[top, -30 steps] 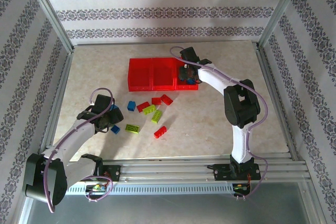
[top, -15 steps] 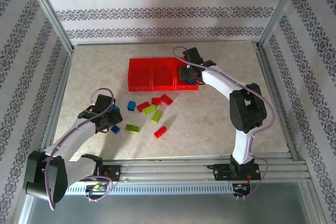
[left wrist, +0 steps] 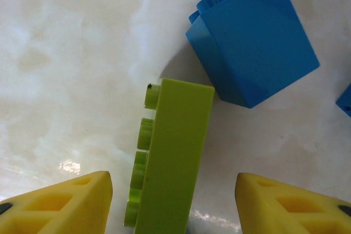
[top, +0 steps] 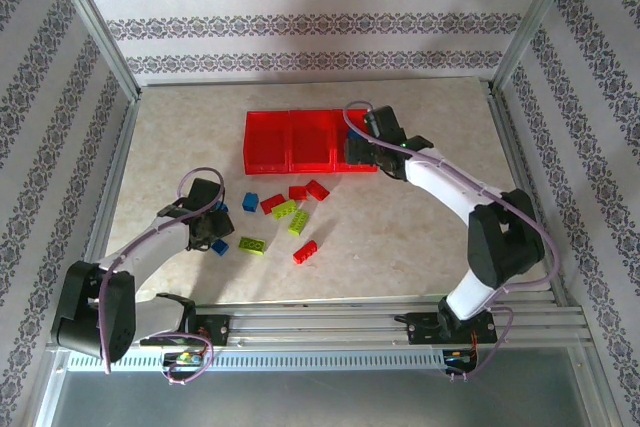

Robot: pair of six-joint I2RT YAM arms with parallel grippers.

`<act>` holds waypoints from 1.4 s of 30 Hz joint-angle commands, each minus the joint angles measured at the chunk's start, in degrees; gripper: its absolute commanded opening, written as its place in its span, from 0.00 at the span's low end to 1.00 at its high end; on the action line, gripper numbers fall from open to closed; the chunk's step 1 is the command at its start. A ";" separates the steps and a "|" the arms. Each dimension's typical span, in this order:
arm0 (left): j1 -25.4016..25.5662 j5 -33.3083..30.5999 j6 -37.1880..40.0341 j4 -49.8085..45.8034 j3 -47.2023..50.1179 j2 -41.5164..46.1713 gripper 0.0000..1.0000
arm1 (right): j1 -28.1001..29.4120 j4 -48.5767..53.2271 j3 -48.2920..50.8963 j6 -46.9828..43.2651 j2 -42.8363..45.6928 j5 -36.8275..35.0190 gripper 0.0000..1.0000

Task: Sort the legos into containers by color
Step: Pick up the lego from the middle-left of the table.

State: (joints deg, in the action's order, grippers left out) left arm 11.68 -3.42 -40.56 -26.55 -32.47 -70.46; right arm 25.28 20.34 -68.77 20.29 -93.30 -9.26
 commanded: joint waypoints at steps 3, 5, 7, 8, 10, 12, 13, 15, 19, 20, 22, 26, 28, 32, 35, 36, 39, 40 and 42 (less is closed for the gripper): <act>0.76 -2.72 0.92 2.03 -0.66 -1.02 0.58 | 0.47 -1.29 4.80 1.75 4.94 -3.41 0.98; 0.70 -3.06 0.92 2.20 -0.67 -1.00 0.56 | 0.47 -1.41 6.49 2.41 6.19 -3.73 0.98; 0.65 -3.52 0.92 2.28 -0.58 -1.15 0.50 | 0.63 -1.94 8.32 3.21 7.48 -3.75 0.98; 0.67 -3.69 0.83 2.45 -0.49 -1.24 0.48 | 0.73 -2.26 9.49 3.51 8.20 -3.86 0.98; 0.67 -3.84 0.70 2.76 -0.30 -1.33 0.43 | 0.98 -3.12 11.46 3.95 9.53 -3.99 0.98; 0.71 -3.68 0.60 3.02 -0.20 -1.39 0.37 | 1.34 -3.39 13.08 4.21 10.84 -4.52 0.98; 0.64 -3.70 0.57 2.99 -0.31 -1.43 0.35 | 1.51 -3.47 13.62 4.21 11.47 -4.90 0.98; 0.64 -3.83 0.65 2.67 -0.45 -1.19 0.29 | 1.95 -3.58 14.89 4.43 12.73 -5.75 0.98; 0.67 -4.32 0.72 1.06 -1.19 0.52 0.23 | 2.73 -4.70 17.44 5.06 15.13 -6.44 0.98; 0.69 -4.32 0.79 0.62 -1.43 1.24 0.22 | 2.89 -4.93 17.99 5.39 15.45 -6.62 0.98; 0.70 -4.49 0.82 -1.16 -2.50 2.89 0.20 | 3.11 -5.47 19.03 6.11 16.02 -6.89 0.98; 1.04 -4.10 1.55 -4.42 -5.88 5.56 0.18 | 3.53 -6.03 20.08 7.27 16.17 -7.43 0.98; 1.69 -3.37 1.58 -4.50 -7.33 6.37 0.18 | 3.85 -6.01 20.17 7.86 15.96 -7.78 0.98; 3.57 -2.82 1.03 -3.32 -9.26 6.51 0.18 | 4.38 -5.90 20.08 8.94 15.74 -8.23 0.98; 5.13 -2.90 0.68 -1.58 -10.44 5.44 0.18 | 4.70 -5.66 20.08 9.58 15.65 -8.32 0.98; 5.73 -2.95 0.54 -0.90 -10.94 4.91 0.18 | 4.86 -5.41 20.00 9.58 15.60 -8.29 0.98; 7.43 -3.38 0.42 1.12 -12.44 2.89 0.18 | 5.22 -4.88 19.91 9.54 15.65 -8.40 0.98; 7.96 -3.58 0.40 1.90 -13.12 2.02 0.18 | 5.31 -4.73 19.99 9.58 15.69 -8.50 0.98; 8.86 -3.70 0.54 3.31 -14.74 0.14 0.18 | 5.48 -4.60 19.99 9.81 15.86 -8.51 0.98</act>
State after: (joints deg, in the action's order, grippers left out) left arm 19.22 -6.26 -40.16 -26.89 -44.45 -68.64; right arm 30.17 15.31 -49.08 28.82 -78.04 -16.23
